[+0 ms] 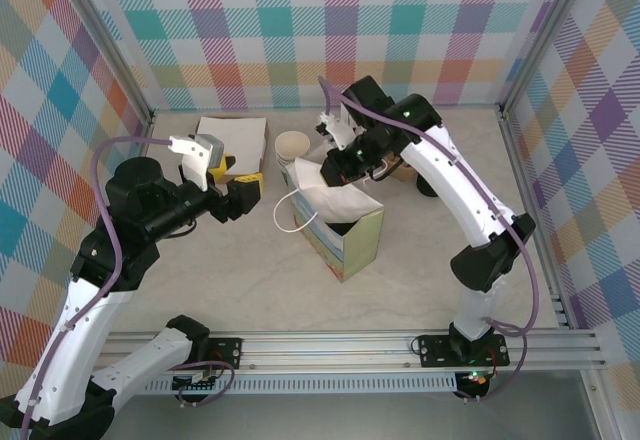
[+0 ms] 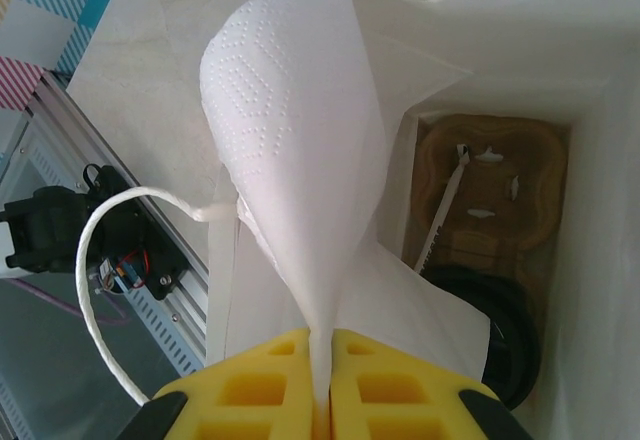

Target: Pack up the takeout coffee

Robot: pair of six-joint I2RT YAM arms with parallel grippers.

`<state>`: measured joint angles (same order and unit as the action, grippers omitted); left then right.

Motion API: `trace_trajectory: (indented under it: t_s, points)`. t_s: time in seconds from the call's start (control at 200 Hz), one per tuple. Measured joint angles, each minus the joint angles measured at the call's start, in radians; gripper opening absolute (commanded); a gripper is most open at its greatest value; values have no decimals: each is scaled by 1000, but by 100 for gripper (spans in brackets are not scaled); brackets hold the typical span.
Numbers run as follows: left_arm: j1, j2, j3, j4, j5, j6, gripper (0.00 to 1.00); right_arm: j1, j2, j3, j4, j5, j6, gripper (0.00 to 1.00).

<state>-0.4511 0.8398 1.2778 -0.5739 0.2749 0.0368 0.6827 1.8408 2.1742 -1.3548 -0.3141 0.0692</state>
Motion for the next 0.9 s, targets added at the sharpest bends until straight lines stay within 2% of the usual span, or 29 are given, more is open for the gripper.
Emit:
trace_trajectory:
  t_s: [0.9]
  points:
    - [0,-6,-26,1,-1,-4,76,42,61,-163,56,34,-3,16]
